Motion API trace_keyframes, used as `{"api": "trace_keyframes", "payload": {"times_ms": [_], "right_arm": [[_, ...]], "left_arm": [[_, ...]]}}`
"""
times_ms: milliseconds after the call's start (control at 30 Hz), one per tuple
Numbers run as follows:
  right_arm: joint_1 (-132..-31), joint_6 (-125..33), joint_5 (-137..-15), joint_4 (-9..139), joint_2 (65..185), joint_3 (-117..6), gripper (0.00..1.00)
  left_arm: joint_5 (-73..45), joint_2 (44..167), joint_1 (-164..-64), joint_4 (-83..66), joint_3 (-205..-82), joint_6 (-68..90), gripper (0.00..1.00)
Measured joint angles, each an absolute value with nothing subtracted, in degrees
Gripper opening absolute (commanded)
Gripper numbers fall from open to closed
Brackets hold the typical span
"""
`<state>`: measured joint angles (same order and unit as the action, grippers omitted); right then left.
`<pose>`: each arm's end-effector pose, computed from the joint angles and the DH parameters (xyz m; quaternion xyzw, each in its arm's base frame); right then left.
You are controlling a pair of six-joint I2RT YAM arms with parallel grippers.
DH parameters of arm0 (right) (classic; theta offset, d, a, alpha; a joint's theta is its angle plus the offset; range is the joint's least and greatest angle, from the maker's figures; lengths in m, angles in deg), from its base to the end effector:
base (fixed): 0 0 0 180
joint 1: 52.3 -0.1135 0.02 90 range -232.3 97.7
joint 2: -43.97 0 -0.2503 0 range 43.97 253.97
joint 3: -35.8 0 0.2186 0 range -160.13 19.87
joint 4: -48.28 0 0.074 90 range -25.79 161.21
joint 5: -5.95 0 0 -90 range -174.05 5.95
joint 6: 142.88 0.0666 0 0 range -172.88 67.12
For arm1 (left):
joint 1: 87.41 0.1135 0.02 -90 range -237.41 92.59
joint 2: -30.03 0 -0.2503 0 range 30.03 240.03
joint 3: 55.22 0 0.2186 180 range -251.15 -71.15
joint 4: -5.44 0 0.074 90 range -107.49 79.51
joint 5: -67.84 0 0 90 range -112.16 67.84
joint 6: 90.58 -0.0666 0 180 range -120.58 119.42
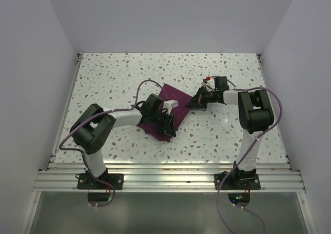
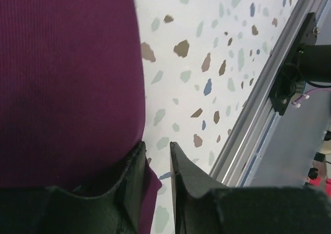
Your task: Prepare the surgical pack
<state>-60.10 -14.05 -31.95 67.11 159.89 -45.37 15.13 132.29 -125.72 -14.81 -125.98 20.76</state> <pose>0.3666 0.1033 0.1216 0.0960 0.8590 0.4942 0.0927 0.2403 -0.2413 0.1441 0.2357 0.8700 -0.4164 0.1191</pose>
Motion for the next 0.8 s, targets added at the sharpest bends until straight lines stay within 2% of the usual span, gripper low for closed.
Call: {"api": "trace_keyframes", "payload": {"times_ms": [100,200,333,467,567,600,667,767,800], "right_arm": [[-59.07,-13.63,-29.85,65.89,160.94,-45.04,0.0],[-58.98,-12.83,-29.35,63.64,160.79,-43.81,0.0],[-59.18,-11.45,-29.59,61.3,160.37,-41.87,0.0],[-60.53,-10.47,-31.6,61.47,160.24,-40.95,0.0],[-61.91,-9.85,-33.72,61.71,158.75,-38.74,0.0],[-62.26,-9.87,-34.51,62.56,157.7,-38.0,0.0],[-62.54,-10.62,-36.15,65.62,155.32,-37.54,0.0],[-62.41,-13.48,-39.06,72.88,151.37,-39.4,0.33],[-62.39,-14.77,-40.24,76.12,150.27,-40.99,0.59]], "left_arm": [[15.92,135.05,-125.61,-14.68,-125.57,20.79,0.23],[15.7,135.05,-124.25,-15.82,-125.79,19.98,0.26],[15.07,135.16,-118.5,-20.1,-127.56,18.38,0.3],[9.6,138.13,-111.47,-25.94,-133.37,15.82,0.31],[6.3,139.48,-108.23,-28.47,-137.44,13.9,0.4],[5.3,139.09,-107.4,-28.87,-137.7,13.33,0.47],[4.6,137.32,-106.77,-29.63,-136.56,12.74,0.5],[5.15,130.61,-106.85,-30.92,-131.32,12.72,0.55],[5.78,127.53,-106.94,-31.47,-129.15,12.9,0.59]]}}
